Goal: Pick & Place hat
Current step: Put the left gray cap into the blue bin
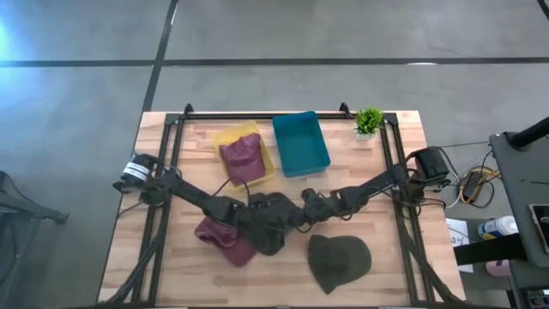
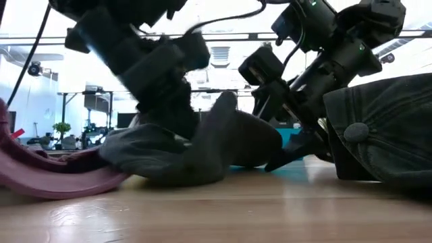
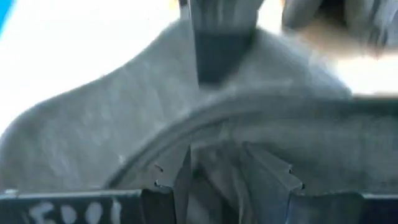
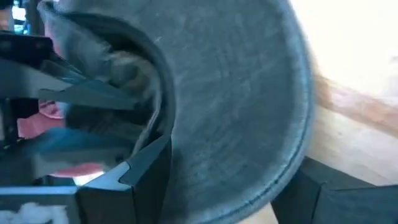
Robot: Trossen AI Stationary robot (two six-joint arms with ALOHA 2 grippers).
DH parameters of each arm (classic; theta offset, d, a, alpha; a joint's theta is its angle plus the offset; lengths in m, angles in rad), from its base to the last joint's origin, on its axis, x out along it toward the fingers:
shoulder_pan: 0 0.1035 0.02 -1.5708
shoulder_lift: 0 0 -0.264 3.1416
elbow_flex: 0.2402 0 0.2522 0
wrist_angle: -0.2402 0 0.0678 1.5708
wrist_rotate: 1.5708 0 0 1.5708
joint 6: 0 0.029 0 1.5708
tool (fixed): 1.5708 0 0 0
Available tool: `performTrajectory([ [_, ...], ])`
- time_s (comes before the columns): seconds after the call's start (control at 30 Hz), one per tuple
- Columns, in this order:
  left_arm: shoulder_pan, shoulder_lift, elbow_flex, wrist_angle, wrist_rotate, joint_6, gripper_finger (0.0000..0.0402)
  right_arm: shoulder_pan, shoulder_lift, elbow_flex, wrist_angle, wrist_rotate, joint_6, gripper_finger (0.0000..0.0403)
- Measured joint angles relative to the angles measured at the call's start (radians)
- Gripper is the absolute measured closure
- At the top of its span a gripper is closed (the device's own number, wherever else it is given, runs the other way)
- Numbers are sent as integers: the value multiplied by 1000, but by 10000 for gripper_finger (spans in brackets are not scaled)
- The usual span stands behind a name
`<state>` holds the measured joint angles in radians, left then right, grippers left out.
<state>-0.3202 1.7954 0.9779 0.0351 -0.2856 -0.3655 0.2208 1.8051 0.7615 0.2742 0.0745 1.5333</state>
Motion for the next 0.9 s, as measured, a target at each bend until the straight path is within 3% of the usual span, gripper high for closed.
performTrajectory([
  [0.13,2,0,11,5,-29,78,268,0,14,0,31,-15,-20,190],
  [0.27,5,-17,11,-30,-28,106,268,-5,12,-1,39,-22,-64,231],
  [0.5,2,-184,77,-319,-20,102,268,-5,8,-1,43,-24,-117,326],
  [0.57,0,-240,104,-397,31,71,268,-5,8,-1,43,-24,-123,349],
  [0.73,-9,-297,105,-441,290,-55,268,-12,6,-1,57,-24,-152,383],
  [0.9,-32,-212,97,-420,341,-124,268,-14,5,-1,59,-24,-156,385],
])
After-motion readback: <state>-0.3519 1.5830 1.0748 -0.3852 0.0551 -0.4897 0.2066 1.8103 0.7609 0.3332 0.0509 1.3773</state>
